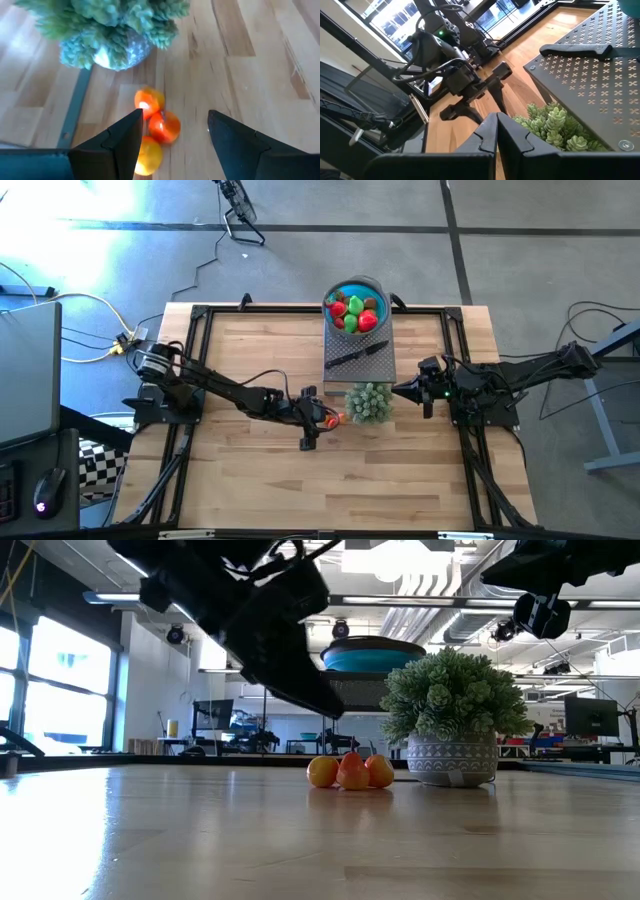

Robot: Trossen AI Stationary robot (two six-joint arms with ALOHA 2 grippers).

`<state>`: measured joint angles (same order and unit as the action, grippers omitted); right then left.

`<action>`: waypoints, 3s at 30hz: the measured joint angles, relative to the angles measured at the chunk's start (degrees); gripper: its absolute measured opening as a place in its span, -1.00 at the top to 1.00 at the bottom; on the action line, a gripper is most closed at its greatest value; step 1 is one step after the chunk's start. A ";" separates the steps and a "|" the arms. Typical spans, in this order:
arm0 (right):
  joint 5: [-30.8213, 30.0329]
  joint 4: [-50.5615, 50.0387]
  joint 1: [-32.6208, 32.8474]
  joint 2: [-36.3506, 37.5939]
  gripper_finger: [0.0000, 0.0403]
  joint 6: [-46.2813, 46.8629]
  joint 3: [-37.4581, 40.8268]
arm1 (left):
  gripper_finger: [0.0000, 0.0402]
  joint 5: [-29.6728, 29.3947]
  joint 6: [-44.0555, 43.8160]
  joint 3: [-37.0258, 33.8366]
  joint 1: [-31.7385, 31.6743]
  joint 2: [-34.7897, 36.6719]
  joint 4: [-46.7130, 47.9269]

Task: Pick & Place Fruit
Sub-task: Put the orange pear into the blue strainer bowl

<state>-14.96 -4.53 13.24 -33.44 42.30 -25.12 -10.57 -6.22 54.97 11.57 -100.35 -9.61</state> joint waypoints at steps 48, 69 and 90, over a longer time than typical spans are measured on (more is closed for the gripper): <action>0.13 -2.17 0.00 0.01 0.99 -0.52 0.00 | -0.07 0.59 -4.48 0.17 -0.48 -8.14 -9.44; 0.13 -2.18 -0.01 0.00 0.99 -0.52 0.00 | -0.07 0.33 -4.57 0.30 -0.35 -7.85 -4.69; 0.11 -2.74 0.01 0.00 0.99 -0.54 0.00 | -0.07 0.79 -4.65 0.27 -0.35 -8.57 -6.87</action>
<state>-14.85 -7.26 13.26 -33.45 41.76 -25.12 -9.78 -10.87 55.24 11.22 -108.92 -16.47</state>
